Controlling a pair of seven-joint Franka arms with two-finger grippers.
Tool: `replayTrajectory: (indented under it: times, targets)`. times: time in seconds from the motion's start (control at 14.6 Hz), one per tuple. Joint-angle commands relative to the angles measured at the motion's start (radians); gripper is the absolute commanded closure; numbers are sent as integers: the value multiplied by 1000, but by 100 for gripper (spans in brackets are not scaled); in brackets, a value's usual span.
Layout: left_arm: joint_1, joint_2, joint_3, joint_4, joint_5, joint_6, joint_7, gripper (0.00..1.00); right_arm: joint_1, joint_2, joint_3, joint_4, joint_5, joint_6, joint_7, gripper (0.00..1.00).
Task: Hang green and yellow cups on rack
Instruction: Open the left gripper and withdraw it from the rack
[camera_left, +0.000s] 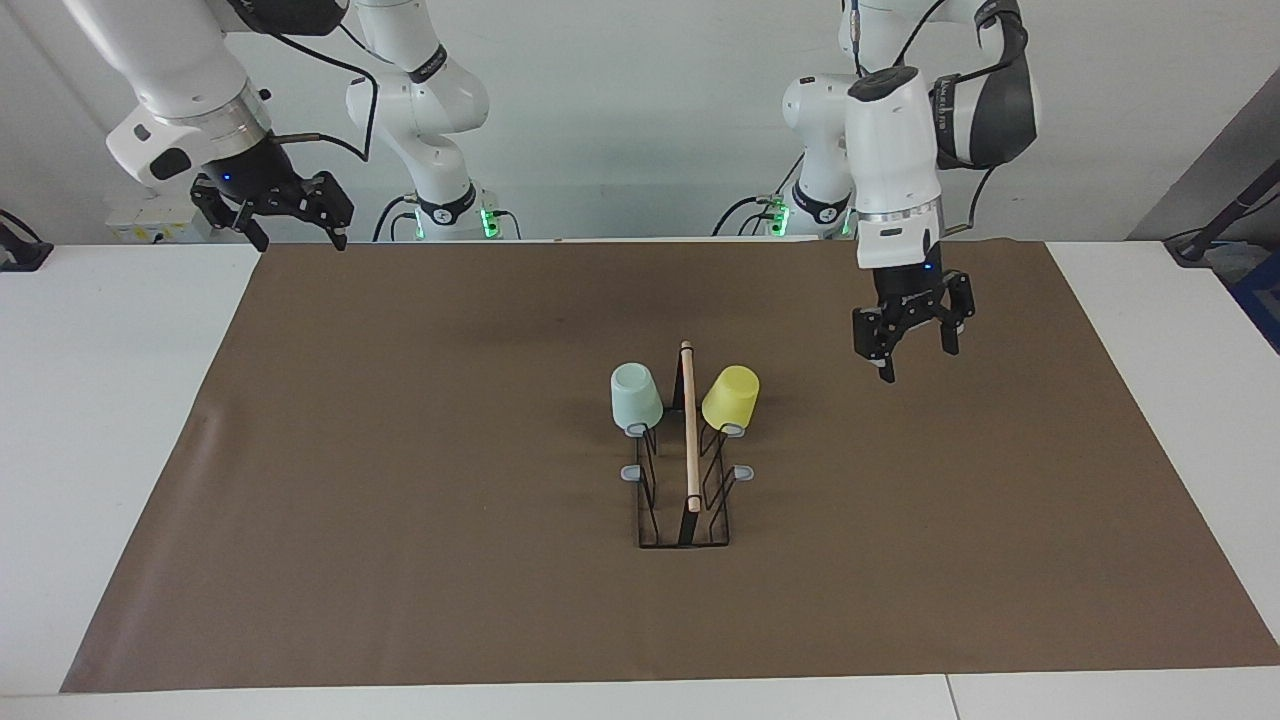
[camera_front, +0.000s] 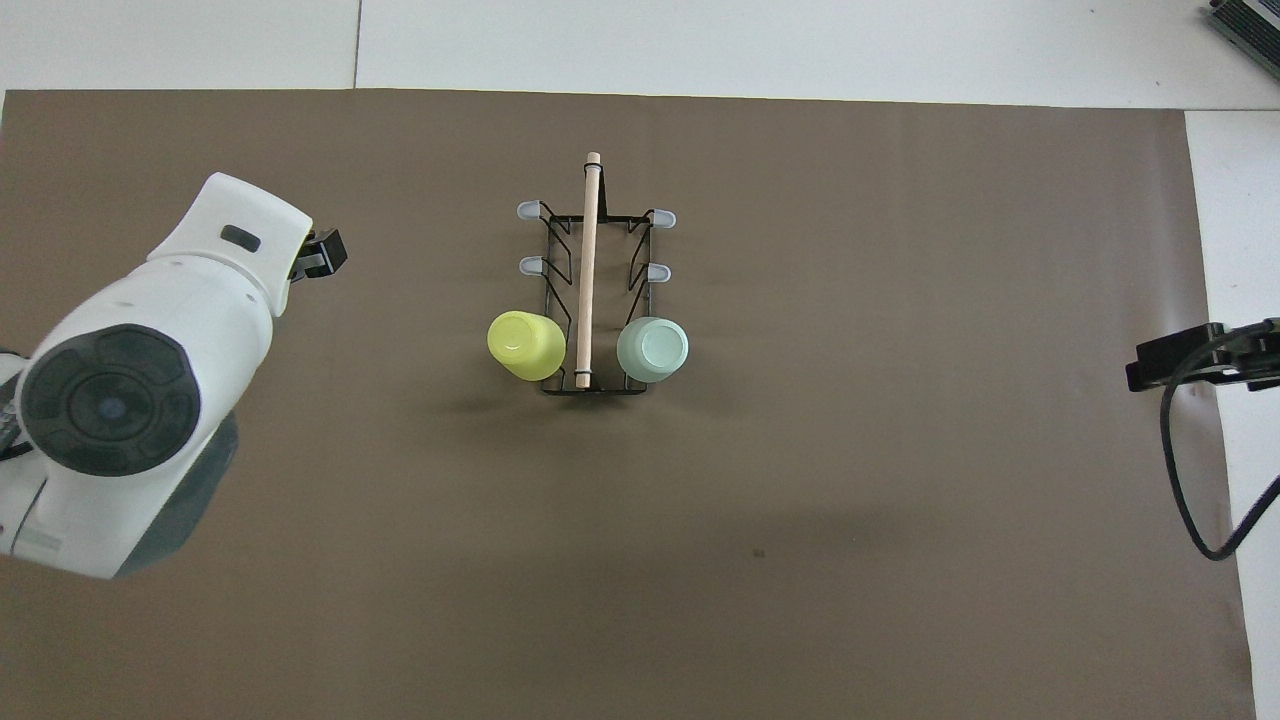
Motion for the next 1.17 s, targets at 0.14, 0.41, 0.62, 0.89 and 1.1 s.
replayTrajectory:
  times: [0.14,0.41,0.62,0.89,1.1]
  targets:
    - [-7,-50,95,10,-243,-90,405,0,-6,16,15,-2,-44,11,-35,0]
    - [2,-42,155,144,-387,-285,649,0,-6,4,15,-26,-38,11,-3,0]
    - [43,-18,158,246,-447,-400,748,0,-15,-4,15,-47,7,41,1,0]
    - [39,42,188,424,-446,-606,825,0,-10,-2,15,-46,7,54,-5,0]
    - [36,48,183,458,-441,-694,823,0,-9,-2,15,-41,5,42,-6,0]
